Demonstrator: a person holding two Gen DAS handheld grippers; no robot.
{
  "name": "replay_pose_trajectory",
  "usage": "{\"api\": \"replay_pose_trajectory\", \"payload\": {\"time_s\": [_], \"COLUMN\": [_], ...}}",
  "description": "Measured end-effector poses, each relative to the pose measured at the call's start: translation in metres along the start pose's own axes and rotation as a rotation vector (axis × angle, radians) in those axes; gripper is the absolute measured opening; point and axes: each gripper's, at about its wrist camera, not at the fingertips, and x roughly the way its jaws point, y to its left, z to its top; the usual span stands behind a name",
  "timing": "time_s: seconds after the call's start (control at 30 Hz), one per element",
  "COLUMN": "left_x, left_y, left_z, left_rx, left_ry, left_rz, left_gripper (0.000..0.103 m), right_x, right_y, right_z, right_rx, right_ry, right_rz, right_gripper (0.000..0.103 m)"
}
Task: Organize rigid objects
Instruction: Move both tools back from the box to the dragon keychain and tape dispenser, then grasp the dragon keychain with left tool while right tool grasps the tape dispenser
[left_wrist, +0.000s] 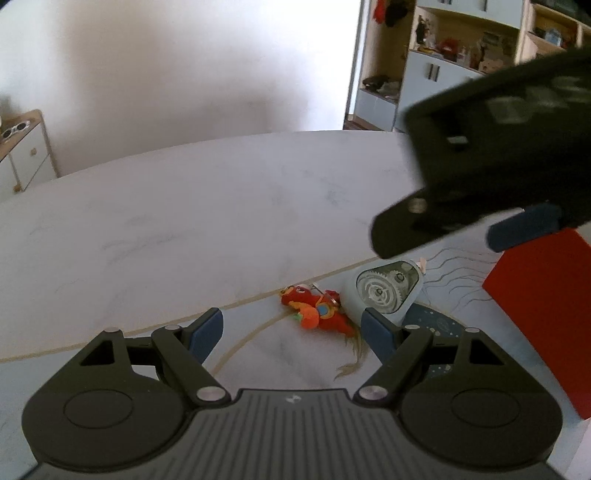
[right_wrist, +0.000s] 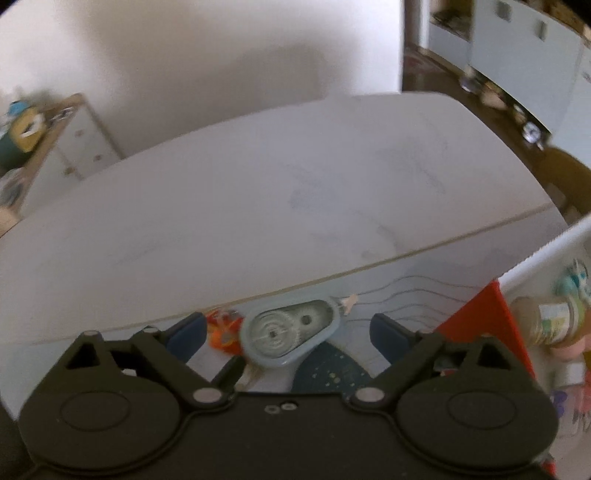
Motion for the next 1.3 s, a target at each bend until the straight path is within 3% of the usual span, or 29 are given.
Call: {"api": "replay_pose_trajectory", "payload": {"time_s": [0.5, 0.87, 1.07, 1.17, 1.3], "left_x": [0.016, 0.023, 0.022, 0.022, 0.017], "left_y": [0.005, 0.0, 0.0, 0.0, -0.002], "left_z": [-0.004, -0.005, -0.009, -0.01, -0.012], "left_rx": [0.07, 0.17, 0.202, 0.207, 0.224], "left_ry": [-0.029, -0.033, -0.05, -0.06, -0.066], "left_rz": [-0.063, -0.127, -0.126, -0.128, -0.136], "left_gripper": [0.082, 0.082, 0.081, 0.076, 0.058], "right_x": [0.039, 0.052, 0.058, 0.058, 0.056], "right_y": [-0.005, -0.003, -0.004, -0.001, 0.0], "right_z": [0.015, 0.014, 0.015, 0.016, 0.015], "right_rx": [0.144, 0.131, 0.139, 0.118, 0.111], "right_ry": [0.08, 0.102, 0.116, 0.11, 0.108], "right_rz": [-0.079, -0.124, -0.132, -0.138, -0.132], "right_gripper": [0.086, 0.08, 0.078, 0.073, 0.069]}}
